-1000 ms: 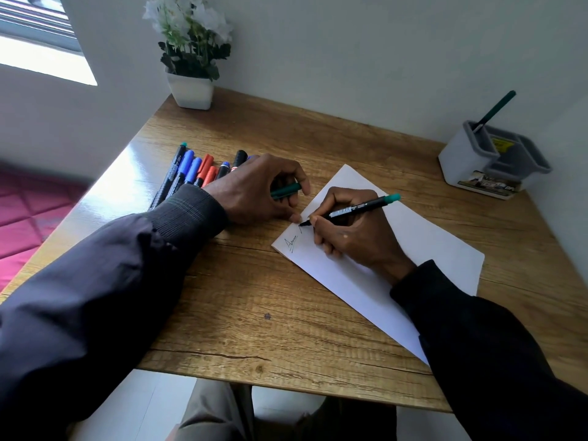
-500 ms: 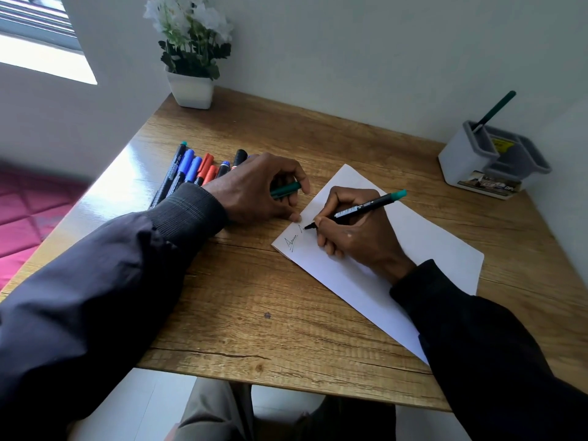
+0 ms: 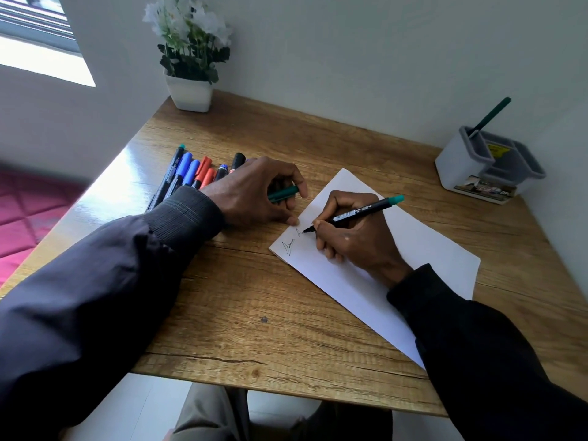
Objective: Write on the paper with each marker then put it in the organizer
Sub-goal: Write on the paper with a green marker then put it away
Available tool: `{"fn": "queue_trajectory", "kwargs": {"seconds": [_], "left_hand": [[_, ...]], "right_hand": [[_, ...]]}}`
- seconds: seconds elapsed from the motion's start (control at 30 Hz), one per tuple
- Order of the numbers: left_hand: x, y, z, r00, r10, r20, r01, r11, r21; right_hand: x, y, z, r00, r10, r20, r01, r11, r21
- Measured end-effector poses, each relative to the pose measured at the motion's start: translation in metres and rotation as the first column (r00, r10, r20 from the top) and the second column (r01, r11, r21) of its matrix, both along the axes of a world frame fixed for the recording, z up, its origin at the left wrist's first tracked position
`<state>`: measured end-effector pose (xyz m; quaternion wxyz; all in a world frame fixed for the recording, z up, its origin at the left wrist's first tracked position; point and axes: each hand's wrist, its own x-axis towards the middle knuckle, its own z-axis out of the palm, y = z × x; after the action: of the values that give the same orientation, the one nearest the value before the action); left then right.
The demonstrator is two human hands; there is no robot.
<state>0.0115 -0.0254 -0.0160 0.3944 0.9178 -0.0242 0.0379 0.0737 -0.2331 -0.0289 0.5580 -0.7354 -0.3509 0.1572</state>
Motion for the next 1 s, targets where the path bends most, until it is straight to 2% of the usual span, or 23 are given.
{"fn": "queue_trajectory", "kwargs": {"seconds": [1.0], "left_hand": [[0.0019,0.0015,-0.0028,1.0,-0.01,0.018,0.01,1.0,-0.016]], "right_hand": [[0.0033,0.0023,-0.0025,0.998,-0.063,0.013,0.063,0.998,-0.02]]}}
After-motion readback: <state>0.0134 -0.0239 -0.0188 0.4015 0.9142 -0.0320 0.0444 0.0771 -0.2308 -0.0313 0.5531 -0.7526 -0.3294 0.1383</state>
